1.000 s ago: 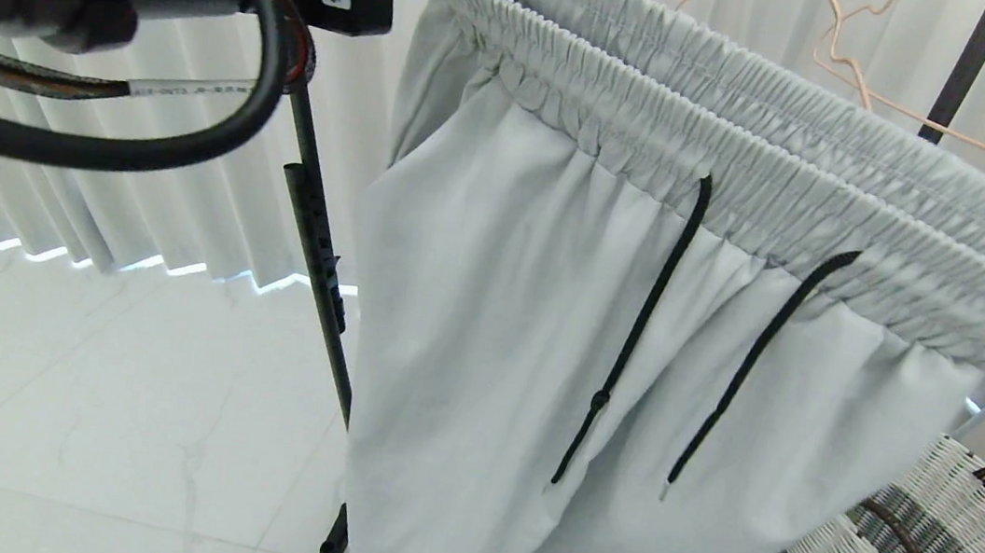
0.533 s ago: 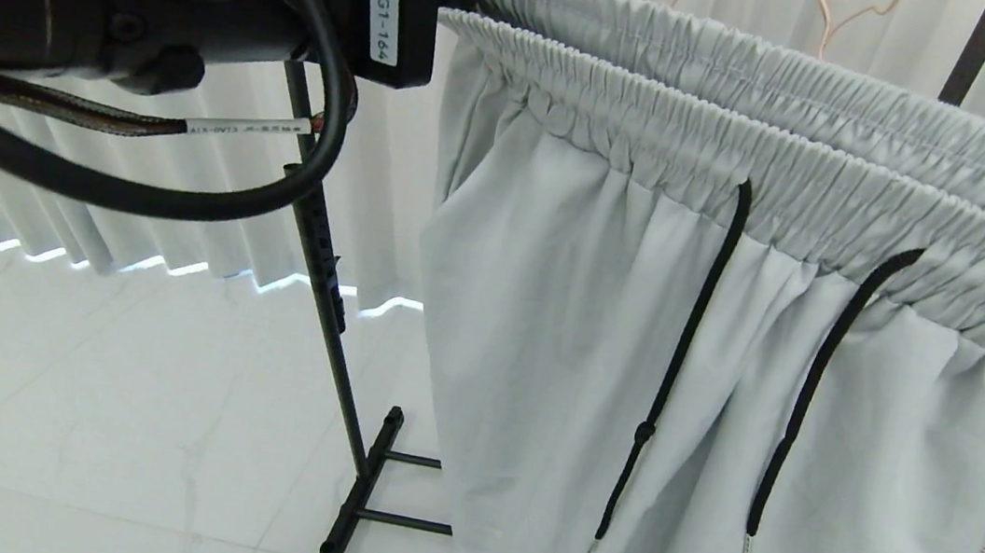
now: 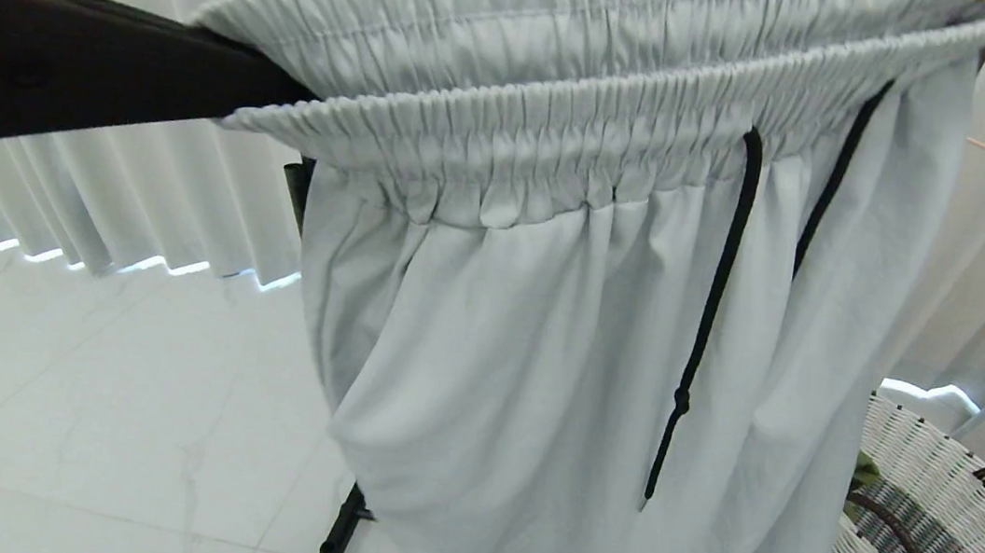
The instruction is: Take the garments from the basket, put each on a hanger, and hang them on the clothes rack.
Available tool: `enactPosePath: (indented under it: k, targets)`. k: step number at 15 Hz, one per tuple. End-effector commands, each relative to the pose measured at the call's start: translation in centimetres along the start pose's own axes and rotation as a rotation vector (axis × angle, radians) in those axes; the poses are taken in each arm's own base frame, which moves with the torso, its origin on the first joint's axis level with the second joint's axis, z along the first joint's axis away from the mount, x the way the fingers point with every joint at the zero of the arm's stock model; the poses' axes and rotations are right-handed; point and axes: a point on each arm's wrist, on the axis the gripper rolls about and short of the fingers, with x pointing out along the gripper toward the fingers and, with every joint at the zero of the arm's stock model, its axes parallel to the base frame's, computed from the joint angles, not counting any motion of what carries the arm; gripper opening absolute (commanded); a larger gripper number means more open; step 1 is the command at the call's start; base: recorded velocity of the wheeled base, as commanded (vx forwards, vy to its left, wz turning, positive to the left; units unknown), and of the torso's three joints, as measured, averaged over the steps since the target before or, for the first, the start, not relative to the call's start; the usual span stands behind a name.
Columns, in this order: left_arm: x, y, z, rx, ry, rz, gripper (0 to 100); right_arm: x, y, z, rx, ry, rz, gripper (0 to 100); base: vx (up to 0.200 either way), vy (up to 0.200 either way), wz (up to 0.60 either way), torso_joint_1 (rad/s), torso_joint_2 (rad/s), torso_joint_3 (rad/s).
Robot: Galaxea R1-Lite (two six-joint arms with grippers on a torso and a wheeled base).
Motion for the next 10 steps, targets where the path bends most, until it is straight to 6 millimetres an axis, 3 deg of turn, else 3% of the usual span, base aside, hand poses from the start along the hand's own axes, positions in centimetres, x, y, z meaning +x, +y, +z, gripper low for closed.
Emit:
enactPosePath:
  k: [1,7,10]
  targets:
    - [-3.8,0.6,-1.0,0.001,-0.055,-0.090,0,4.8,0.5,-1.2,-0.002,0.032,0.010,0,0.000,0.000,0.00,0.000,0.00,0.000]
    - [-4.4,1.0,-1.2,0.002,-0.064,-0.079,0,5.6,0.9,-1.9,-0.009,0.052,0.022,0,0.000,0.000,0.00,0.000,0.00,0.000]
    - [-1.6,1.1,0.2,0.044,-0.077,0.041,0,5.2,-0.3,-0.6,-0.014,0.020,-0.025,0,0.000,0.000,0.00,0.000,0.00,0.000]
